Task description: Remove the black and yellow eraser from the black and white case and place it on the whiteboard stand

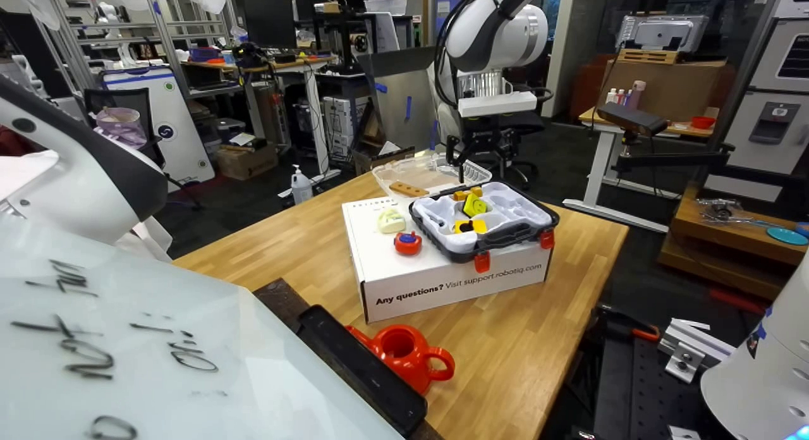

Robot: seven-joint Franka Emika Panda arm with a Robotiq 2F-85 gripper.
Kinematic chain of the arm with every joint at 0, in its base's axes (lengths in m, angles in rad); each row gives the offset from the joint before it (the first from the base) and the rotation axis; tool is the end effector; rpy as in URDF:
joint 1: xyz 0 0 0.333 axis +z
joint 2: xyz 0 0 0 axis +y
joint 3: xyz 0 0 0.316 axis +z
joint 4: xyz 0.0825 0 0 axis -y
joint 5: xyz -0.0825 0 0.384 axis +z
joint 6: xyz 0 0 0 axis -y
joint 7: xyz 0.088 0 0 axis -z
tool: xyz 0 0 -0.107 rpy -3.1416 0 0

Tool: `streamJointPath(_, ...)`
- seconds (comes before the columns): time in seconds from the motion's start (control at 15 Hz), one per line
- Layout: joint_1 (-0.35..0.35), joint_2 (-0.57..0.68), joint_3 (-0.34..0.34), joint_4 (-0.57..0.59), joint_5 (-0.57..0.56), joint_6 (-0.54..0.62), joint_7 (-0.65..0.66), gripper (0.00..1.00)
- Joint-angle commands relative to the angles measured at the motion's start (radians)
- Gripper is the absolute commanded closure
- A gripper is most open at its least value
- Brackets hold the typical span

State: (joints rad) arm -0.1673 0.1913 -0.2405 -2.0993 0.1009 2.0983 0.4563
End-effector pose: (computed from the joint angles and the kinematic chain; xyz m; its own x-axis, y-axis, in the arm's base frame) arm 0.5078 -0.2123 0.3175 0.5896 -0.7874 -0.1800 -0.7933 -0.6064 0.0539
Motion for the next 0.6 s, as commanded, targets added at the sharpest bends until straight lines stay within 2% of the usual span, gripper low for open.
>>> streamJointPath(0.0, -0.009, 0.021, 0.006, 0.021, 0.014, -0.009, -0.005, 0.00)
streamJointPath(0.53, -0.002, 0.110, 0.011, 0.085, 0.029, -0.028, 0.009, 0.00)
